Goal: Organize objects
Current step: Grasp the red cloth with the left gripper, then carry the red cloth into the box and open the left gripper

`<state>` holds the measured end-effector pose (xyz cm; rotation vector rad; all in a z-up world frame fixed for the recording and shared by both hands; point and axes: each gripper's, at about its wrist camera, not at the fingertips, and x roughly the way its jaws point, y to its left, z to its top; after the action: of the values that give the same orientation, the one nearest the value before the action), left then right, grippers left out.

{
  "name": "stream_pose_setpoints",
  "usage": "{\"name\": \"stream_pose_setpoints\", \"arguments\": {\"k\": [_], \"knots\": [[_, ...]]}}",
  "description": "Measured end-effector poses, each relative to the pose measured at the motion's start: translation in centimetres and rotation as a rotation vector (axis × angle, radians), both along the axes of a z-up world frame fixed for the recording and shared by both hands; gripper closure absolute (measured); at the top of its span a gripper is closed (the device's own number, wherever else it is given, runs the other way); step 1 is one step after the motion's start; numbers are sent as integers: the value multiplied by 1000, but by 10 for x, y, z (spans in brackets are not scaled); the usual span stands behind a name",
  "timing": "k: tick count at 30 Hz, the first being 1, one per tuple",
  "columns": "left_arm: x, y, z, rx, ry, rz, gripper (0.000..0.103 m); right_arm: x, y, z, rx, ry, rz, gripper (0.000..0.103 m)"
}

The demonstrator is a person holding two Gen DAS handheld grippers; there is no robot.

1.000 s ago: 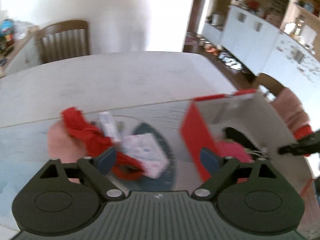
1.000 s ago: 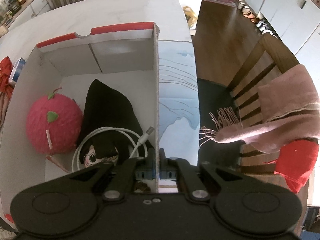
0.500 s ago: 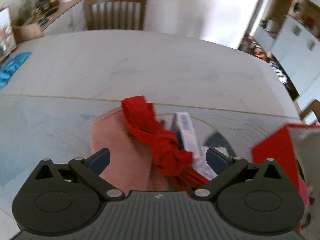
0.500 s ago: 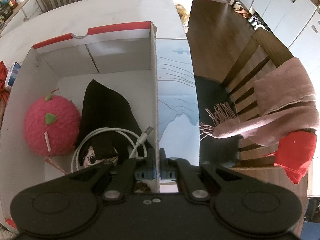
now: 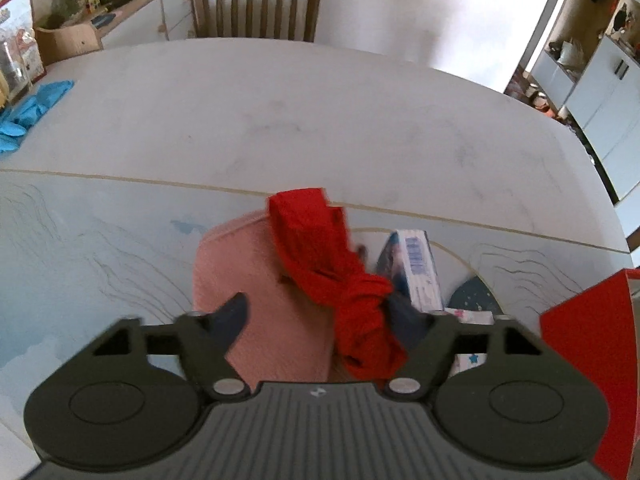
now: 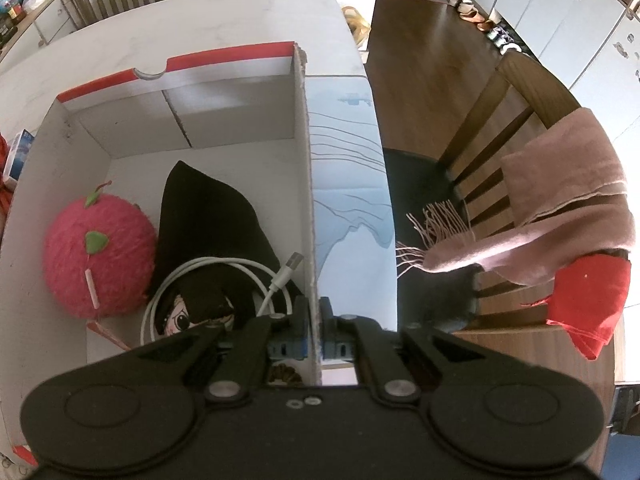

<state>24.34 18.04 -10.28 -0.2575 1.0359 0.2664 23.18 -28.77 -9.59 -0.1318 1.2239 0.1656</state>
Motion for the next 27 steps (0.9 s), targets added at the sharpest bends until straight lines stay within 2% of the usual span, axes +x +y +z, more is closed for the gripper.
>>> {"name": "stream_pose_setpoints", "arguments": {"k": [2,4,5,6,9,18,27], "knots": [[1,-2,-2,-21,-3,-16,43,0,0,0,0,0,-1,100],[1,-7,-3,-14,-6,-48,54,0,0,0,-1,-1,1,100],[2,-9,-5,-9,-1,-66,67,0,0,0,-1,-1,1,100],[2,-12,-6,-11,8,-81,73,0,0,0,-1,-1,1,100],[-1,-18,-4,-10,-2,-107,81,0,0,0,-6,-4,6,100],[-20,-22,29,-16,-34,-158,83,-2,1,1,-5,-12,1,100],[-37,-32,63,-70,-88,-194,83,-2,1,2,-3,-13,0,100]]}}
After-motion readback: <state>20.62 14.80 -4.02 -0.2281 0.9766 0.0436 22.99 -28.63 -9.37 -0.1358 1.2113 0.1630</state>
